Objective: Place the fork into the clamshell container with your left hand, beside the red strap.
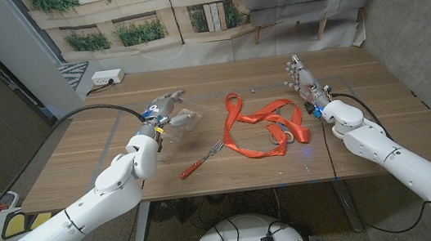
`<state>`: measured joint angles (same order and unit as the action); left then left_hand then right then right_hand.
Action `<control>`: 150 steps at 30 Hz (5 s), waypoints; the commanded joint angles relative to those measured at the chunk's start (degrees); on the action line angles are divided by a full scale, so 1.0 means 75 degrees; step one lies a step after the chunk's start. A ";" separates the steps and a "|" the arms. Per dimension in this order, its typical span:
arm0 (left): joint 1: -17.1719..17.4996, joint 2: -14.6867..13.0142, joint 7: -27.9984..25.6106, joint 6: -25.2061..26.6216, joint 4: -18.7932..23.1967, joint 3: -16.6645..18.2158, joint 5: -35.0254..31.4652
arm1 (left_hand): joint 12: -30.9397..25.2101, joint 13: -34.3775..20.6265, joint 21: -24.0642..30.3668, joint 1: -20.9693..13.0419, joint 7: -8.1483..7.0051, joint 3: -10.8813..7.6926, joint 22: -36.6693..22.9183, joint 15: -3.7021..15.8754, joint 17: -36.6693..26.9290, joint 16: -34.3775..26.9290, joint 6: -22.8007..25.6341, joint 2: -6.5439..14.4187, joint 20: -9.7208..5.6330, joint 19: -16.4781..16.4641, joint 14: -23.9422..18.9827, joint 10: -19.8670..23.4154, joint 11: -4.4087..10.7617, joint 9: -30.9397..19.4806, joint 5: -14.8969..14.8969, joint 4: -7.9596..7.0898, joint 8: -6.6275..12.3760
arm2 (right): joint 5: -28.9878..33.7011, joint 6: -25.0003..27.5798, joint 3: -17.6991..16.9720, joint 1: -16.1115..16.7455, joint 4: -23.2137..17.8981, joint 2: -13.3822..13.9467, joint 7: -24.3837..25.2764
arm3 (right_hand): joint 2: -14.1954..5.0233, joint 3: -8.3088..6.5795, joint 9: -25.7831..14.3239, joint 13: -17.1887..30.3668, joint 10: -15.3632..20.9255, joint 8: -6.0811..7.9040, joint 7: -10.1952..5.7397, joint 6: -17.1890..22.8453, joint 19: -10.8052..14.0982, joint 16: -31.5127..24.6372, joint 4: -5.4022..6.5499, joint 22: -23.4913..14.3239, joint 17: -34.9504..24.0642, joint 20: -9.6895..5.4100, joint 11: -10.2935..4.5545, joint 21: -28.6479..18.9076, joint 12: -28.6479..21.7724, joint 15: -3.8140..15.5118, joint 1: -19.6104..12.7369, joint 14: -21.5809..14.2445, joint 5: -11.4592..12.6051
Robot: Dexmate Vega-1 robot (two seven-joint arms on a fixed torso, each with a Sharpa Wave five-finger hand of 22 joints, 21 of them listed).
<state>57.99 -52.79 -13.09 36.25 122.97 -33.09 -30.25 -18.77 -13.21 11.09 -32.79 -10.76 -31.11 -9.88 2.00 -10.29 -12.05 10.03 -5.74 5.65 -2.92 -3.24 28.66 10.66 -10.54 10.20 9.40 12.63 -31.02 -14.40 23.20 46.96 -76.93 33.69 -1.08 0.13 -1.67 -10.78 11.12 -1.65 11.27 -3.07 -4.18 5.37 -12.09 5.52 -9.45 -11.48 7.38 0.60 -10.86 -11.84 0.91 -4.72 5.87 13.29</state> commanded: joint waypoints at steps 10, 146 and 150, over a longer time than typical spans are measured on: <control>-0.0047 -0.0128 0.0564 0.0155 0.0091 -0.0137 -0.0202 | -0.0136 -0.0047 0.0023 -0.0475 -0.0195 0.0180 -0.0004 0.0215 0.0003 -0.0075 0.1049 -0.0002 -0.0077 -0.0267 -0.0509 0.0789 -0.0001 -0.0009 0.0073 -0.0011 0.0236 | -0.0002 -0.0001 -0.0030 0.0094 -0.0107 0.0064 0.0010 | -0.0083 0.0000 -0.0016 0.0018 0.0015 0.0031 -0.0013 0.0039 0.0035 -0.0004 -0.0032 -0.0041 -0.0007 -0.0003 0.0017 -0.0012 -0.0005 0.0009 -0.0010 -0.0041 -0.0007; 0.1266 -0.0835 0.1428 -0.0848 0.0752 0.0314 -0.1625 | 0.0098 -0.0514 -0.0026 -0.1243 0.0109 0.0813 -0.0020 0.0429 -0.0030 0.0008 0.1505 0.0436 -0.0253 -0.0572 -0.1077 0.1171 0.0182 -0.0054 0.0001 -0.0087 -0.0141 | -0.0083 0.0243 0.0031 0.0173 -0.0137 0.0026 0.0074 | -0.0198 0.0071 -0.0017 0.0023 0.0013 0.0014 -0.0008 0.0070 0.0050 0.0015 -0.0012 -0.0043 -0.0025 -0.0026 0.0028 0.0001 0.0031 0.0026 0.0048 -0.0060 -0.0034; 0.1307 -0.0872 0.1443 -0.0877 0.0769 0.0320 -0.1678 | 0.0100 -0.0525 -0.0025 -0.1247 0.0111 0.0816 -0.0021 0.0432 -0.0030 0.0015 0.1481 0.0438 -0.0235 -0.0567 -0.1065 0.1173 0.0186 -0.0054 0.0003 -0.0086 -0.0151 | -0.0096 0.0268 0.0046 0.0183 -0.0132 0.0020 0.0061 | -0.0203 0.0076 -0.0017 0.0023 0.0009 0.0013 -0.0010 0.0069 0.0048 0.0016 -0.0007 -0.0043 -0.0027 -0.0022 0.0024 0.0003 0.0033 0.0026 0.0057 -0.0059 -0.0034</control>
<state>67.24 -58.38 -2.81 29.99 128.45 -30.87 -41.60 -18.13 -16.92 11.16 -41.94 -9.83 -25.35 -9.88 2.39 -10.27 -11.97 21.51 -2.14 3.39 -7.21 -11.38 37.59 11.87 -10.79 10.19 8.84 11.84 -31.70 -12.63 23.25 48.18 -78.09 33.97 -0.51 -1.32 -1.44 -10.77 11.12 -1.65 11.27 -3.37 -3.88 5.67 -12.09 5.29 -9.45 -11.61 7.07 0.61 -10.86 -11.84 1.03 -4.33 5.36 13.30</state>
